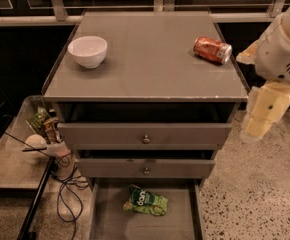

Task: Pick green rice chip bag from bottom drawer and place on counter

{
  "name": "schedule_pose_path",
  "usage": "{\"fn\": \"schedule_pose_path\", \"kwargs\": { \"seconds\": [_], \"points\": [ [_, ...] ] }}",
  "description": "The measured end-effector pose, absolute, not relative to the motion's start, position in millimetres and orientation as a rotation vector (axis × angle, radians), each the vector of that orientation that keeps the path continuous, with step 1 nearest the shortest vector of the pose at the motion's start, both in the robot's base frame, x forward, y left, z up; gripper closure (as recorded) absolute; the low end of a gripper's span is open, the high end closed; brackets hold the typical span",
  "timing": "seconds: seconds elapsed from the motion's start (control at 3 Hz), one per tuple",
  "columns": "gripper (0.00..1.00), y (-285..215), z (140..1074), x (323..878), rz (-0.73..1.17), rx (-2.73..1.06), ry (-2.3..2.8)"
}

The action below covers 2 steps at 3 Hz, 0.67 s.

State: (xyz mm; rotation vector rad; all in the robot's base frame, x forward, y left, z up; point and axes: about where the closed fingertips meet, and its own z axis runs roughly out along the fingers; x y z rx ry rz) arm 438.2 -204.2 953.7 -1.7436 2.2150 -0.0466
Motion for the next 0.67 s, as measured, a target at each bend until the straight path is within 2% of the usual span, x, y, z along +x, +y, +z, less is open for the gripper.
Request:
{"fn": "schedule_pose_path", "kwargs": {
  "seconds": [0.67],
  "points": [
    [0.0,-177,865,440,0.079,-1.8,2.129]
  ]
}}
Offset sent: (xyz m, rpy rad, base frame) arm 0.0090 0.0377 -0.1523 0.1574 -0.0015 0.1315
